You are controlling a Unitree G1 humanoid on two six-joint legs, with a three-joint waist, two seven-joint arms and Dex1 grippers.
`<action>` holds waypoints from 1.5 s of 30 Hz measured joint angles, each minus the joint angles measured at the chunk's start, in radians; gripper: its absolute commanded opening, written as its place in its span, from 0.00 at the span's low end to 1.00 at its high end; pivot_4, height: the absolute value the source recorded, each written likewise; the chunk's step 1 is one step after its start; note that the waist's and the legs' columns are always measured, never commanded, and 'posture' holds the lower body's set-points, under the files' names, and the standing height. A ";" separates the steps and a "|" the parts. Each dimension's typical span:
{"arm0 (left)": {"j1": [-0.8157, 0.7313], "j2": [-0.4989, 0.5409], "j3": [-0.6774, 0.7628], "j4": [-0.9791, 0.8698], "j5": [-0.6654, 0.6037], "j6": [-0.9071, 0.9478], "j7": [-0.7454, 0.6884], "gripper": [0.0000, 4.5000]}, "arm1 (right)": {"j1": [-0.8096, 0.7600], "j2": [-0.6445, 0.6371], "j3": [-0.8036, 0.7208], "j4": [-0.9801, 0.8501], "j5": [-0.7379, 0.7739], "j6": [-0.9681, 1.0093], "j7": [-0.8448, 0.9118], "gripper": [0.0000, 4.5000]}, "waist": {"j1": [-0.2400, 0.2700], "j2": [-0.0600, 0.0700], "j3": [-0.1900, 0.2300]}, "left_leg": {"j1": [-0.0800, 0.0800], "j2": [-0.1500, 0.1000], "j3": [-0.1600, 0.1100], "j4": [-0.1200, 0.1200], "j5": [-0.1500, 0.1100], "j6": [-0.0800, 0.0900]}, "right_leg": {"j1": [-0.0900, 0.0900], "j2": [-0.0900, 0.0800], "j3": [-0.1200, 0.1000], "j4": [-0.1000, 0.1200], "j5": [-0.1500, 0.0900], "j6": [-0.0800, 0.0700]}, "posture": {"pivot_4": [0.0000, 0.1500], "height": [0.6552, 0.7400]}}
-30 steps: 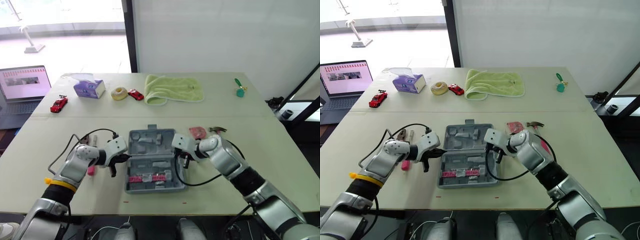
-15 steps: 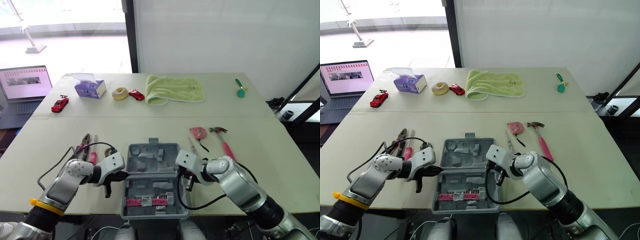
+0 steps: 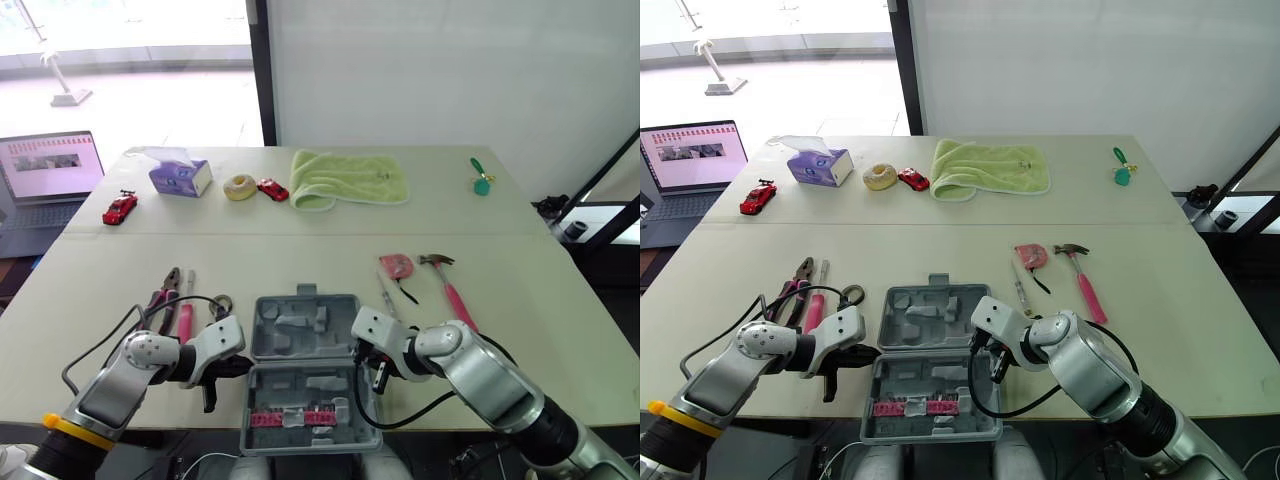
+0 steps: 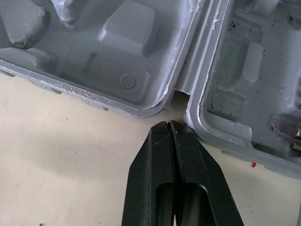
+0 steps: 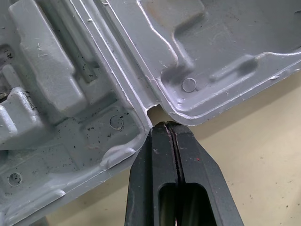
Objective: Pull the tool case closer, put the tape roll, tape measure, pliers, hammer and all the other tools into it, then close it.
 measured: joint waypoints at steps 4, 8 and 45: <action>-0.004 0.000 0.000 0.008 -0.007 -0.001 0.002 0.01 | -0.005 -0.011 0.004 -0.001 0.028 0.012 -0.017 0.00 | 0.000 0.000 0.000 | 0.000 0.000 0.000 0.000 0.000 0.000 | 0.000 0.000 0.000 0.000 0.000 0.000 | 1.00 1.00; -0.005 0.002 -0.001 0.011 -0.009 -0.002 0.000 0.01 | -0.010 -0.030 0.014 -0.008 0.052 0.017 -0.029 0.00 | 0.000 0.000 0.000 | 0.000 0.000 0.000 0.000 0.000 0.000 | 0.000 0.000 0.000 0.000 0.000 0.000 | 1.00 1.00; 0.079 0.157 0.587 0.260 -0.275 -0.069 -0.005 0.20 | 0.476 -0.147 -1.013 -0.147 0.406 -0.374 0.110 0.05 | 0.003 -0.003 0.002 | 0.000 0.000 0.001 -0.001 0.000 0.000 | 0.001 0.000 -0.001 -0.002 -0.001 0.000 | 1.00 1.00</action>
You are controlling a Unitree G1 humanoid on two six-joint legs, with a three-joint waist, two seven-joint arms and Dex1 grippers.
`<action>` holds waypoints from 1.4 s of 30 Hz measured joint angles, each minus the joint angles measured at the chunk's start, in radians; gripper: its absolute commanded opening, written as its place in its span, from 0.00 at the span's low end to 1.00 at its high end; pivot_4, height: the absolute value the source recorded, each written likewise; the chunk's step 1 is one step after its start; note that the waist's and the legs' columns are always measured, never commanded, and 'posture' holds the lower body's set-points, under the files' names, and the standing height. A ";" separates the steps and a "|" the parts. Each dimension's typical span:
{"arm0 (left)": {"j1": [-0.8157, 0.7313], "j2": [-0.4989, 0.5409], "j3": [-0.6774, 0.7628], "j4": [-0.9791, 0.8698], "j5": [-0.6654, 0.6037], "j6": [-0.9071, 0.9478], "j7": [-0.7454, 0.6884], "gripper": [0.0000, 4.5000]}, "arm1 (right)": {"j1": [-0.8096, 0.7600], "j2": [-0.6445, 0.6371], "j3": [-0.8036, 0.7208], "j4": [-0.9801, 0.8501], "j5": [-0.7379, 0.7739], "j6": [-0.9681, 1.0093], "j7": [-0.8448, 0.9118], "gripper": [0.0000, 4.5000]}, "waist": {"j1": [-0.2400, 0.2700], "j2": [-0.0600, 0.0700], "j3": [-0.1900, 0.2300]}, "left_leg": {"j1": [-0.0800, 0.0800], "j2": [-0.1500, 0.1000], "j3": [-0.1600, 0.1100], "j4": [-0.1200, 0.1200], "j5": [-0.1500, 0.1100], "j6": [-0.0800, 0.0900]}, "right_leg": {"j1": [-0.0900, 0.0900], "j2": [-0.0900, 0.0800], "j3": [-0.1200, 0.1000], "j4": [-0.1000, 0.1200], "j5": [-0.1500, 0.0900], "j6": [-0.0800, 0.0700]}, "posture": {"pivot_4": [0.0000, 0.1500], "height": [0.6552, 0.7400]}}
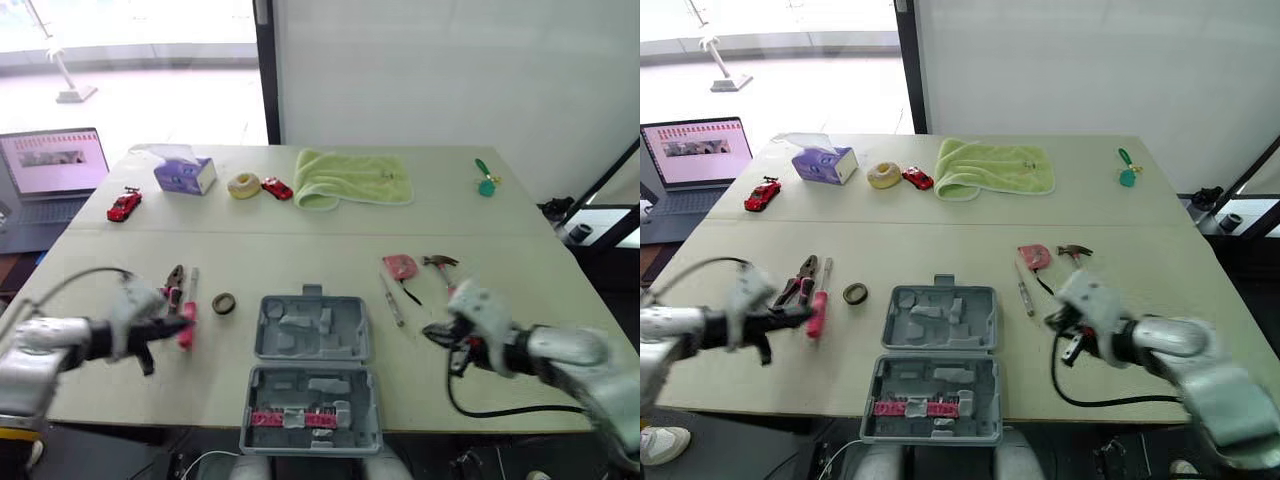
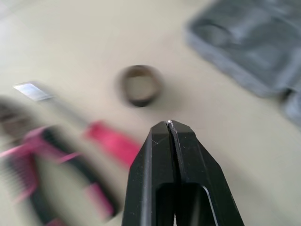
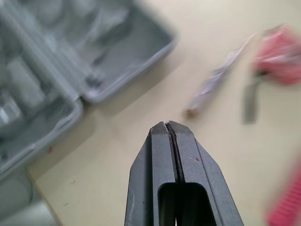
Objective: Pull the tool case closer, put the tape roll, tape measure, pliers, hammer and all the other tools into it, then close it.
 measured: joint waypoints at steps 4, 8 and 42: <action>0.004 0.008 0.109 0.201 0.001 -0.123 0.044 0.66 | 0.105 0.036 -0.253 0.113 0.055 -0.124 0.045 0.42 | -0.001 0.000 0.000 | 0.001 0.000 0.001 -0.001 0.000 0.000 | 0.001 0.000 0.000 -0.001 -0.001 -0.003 | 1.00 1.00; 0.006 0.019 0.188 0.447 0.003 -0.217 0.095 1.00 | 0.242 0.091 -0.362 0.231 0.072 -0.248 0.082 0.88 | -0.001 0.000 0.000 | 0.001 0.000 0.001 -0.002 0.000 0.000 | 0.001 0.000 0.000 -0.003 -0.001 -0.003 | 1.00 1.00; -0.580 -0.119 -0.332 0.727 0.204 -0.655 -0.357 1.00 | -0.392 -0.036 0.458 0.128 0.211 -0.133 -0.104 0.99 | -0.005 0.000 -0.001 | -0.001 0.000 0.001 -0.001 -0.003 0.004 | 0.000 0.001 0.000 -0.005 0.001 0.000 | 1.00 1.00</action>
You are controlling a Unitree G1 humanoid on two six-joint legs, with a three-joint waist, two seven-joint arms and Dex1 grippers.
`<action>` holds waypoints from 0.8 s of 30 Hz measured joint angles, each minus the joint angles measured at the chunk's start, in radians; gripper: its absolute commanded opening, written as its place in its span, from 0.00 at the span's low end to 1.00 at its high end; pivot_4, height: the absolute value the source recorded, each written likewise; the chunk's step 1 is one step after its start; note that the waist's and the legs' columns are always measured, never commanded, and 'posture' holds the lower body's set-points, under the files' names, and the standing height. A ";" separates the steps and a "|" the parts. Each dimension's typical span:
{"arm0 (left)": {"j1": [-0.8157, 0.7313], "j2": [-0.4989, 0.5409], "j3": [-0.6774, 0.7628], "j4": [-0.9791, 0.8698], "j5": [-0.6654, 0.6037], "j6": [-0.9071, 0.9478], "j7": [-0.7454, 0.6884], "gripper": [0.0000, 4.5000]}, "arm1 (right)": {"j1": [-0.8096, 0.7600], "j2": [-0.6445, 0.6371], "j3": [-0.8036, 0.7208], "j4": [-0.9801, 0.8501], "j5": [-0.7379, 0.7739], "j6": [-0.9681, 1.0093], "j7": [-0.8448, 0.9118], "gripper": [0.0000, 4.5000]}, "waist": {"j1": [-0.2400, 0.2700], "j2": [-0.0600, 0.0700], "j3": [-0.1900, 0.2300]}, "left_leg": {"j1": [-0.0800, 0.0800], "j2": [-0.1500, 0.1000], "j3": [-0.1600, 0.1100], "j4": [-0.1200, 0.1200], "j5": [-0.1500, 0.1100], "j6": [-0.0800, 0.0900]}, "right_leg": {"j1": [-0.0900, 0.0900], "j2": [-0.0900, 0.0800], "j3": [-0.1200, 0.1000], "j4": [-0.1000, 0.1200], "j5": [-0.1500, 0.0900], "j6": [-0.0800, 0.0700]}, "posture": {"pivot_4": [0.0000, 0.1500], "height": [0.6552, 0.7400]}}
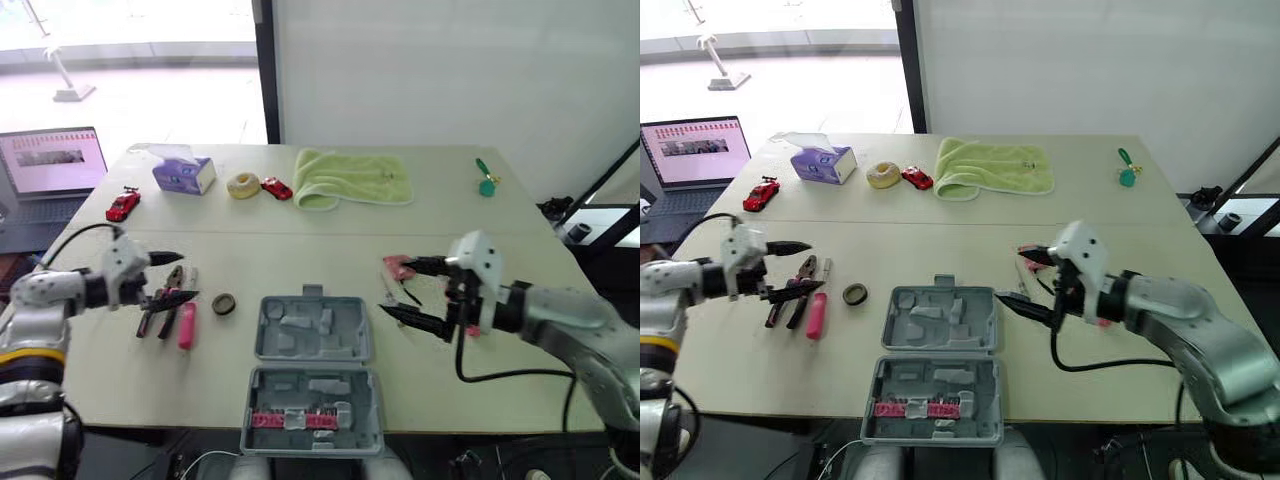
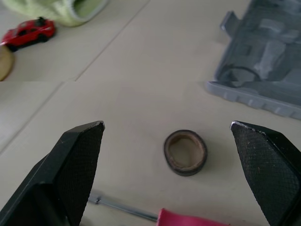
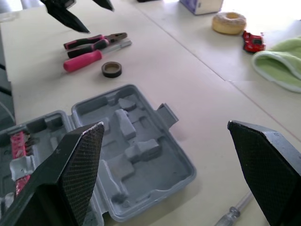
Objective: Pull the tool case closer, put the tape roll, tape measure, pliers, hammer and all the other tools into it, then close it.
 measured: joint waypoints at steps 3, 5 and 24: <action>-0.119 -0.037 -0.113 0.112 0.093 -0.056 -0.089 1.00 | -0.099 0.002 0.179 0.036 -0.077 0.009 0.024 0.99 | 0.001 0.001 0.000 | 0.000 0.000 -0.001 0.000 0.000 0.000 | -0.001 0.000 0.000 0.002 0.000 0.000 | 1.00 1.00; -0.156 -0.045 -0.151 0.155 0.132 -0.081 -0.108 1.00 | -0.120 0.008 0.236 0.041 -0.102 0.012 0.029 0.99 | 0.000 0.001 0.000 | -0.001 0.000 -0.001 0.001 0.000 0.000 | -0.001 0.000 0.000 0.002 0.000 0.000 | 1.00 1.00; -0.246 -0.116 -0.244 0.365 0.324 -0.142 0.024 0.81 | -0.086 0.029 0.252 0.076 -0.195 0.067 -0.022 1.00 | -0.001 0.001 0.001 | 0.000 0.000 -0.003 0.004 0.000 0.000 | -0.002 0.001 -0.001 0.008 0.000 0.000 | 1.00 1.00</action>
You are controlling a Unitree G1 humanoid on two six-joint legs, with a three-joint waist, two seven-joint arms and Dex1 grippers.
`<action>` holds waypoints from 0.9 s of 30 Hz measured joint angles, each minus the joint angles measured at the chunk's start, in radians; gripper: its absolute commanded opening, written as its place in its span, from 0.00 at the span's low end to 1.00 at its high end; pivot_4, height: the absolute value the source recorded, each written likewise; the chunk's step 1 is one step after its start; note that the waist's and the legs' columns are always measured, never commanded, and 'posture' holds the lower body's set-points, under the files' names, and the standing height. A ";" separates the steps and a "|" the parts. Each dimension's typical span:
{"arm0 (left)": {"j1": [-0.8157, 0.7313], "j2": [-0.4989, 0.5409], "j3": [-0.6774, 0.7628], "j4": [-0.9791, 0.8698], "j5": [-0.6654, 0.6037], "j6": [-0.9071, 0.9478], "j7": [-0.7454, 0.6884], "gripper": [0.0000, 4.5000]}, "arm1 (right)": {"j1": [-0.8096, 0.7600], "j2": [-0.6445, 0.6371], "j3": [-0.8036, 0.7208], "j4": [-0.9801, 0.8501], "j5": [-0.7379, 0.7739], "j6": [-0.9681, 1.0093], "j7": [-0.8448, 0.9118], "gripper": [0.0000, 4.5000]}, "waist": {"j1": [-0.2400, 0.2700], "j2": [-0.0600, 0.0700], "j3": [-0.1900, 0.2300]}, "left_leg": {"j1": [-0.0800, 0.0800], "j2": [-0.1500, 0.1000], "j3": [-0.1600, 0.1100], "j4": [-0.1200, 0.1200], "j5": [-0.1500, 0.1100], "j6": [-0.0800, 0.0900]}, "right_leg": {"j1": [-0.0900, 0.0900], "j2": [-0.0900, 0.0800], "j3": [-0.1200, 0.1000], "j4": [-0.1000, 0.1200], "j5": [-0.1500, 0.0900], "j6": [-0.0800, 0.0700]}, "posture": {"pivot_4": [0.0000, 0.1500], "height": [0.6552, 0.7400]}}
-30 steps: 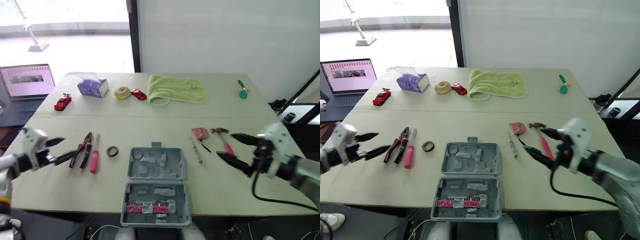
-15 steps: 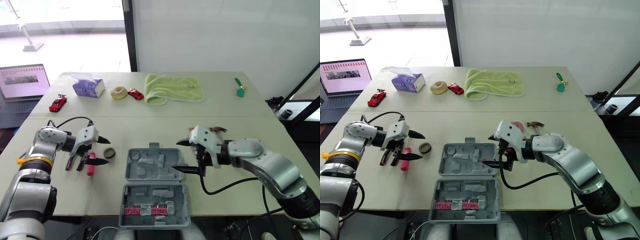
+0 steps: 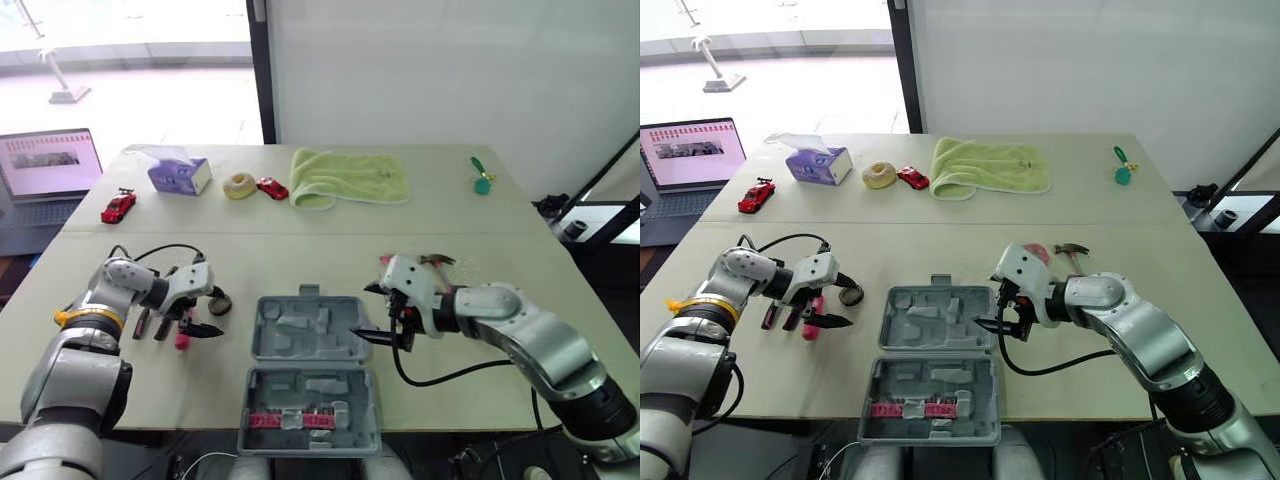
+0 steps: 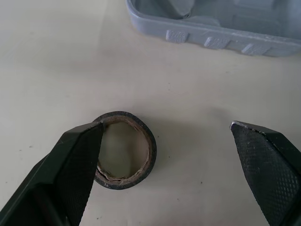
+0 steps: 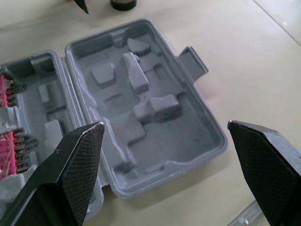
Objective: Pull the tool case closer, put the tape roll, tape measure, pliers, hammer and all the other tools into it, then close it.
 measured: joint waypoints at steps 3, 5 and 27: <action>0.000 -0.005 -0.002 0.010 0.018 0.006 0.018 0.48 | -0.001 0.002 -0.010 -0.016 0.000 0.003 -0.007 1.00 | 0.002 0.000 0.000 | 0.000 0.000 0.000 0.000 0.000 0.000 | 0.000 0.000 0.000 0.000 0.000 0.000 | 1.00 1.00; 0.000 -0.005 -0.003 0.017 0.022 0.015 0.029 0.24 | -0.001 0.004 -0.010 -0.017 -0.001 0.008 -0.012 1.00 | 0.004 0.000 0.000 | 0.000 0.000 0.000 0.000 0.000 0.000 | 0.000 0.000 0.000 0.000 0.000 0.000 | 1.00 1.00; -0.162 -0.090 -0.091 -0.107 -0.115 0.092 -0.194 0.02 | 0.002 0.068 -0.009 -0.017 -0.023 0.022 -0.074 1.00 | 0.001 0.000 0.000 | 0.000 0.000 -0.001 0.000 0.000 0.000 | 0.000 0.000 0.000 0.000 0.000 0.000 | 1.00 1.00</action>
